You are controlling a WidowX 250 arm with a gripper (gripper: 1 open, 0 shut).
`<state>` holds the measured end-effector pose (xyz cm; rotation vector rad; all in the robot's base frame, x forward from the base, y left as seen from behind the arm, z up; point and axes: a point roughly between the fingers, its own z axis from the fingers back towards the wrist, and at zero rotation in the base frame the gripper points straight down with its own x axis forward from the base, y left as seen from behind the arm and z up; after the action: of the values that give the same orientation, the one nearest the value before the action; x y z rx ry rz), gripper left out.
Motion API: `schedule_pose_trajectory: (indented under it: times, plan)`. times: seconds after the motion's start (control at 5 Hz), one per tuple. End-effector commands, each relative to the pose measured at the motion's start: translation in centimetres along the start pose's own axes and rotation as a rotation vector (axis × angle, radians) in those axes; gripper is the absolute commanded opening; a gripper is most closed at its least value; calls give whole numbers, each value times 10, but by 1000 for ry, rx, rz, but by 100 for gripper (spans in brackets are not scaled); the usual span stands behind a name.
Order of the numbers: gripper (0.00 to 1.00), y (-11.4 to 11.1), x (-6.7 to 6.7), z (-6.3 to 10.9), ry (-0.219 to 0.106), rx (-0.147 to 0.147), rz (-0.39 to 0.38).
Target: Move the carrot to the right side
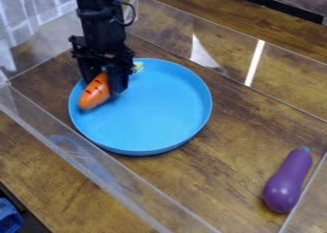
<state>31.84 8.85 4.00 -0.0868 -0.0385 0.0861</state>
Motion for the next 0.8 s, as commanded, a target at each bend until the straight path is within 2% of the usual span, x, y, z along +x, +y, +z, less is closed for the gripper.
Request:
schedule_pose_trajectory:
  times: [0.0, 0.2, 0.6]
  plan:
    - [0, -6, 15, 41, -101, 37, -27]
    - [0, -15, 17, 54, -110, 42, -39]
    - [0, -28, 19, 60, -105, 43, -65]
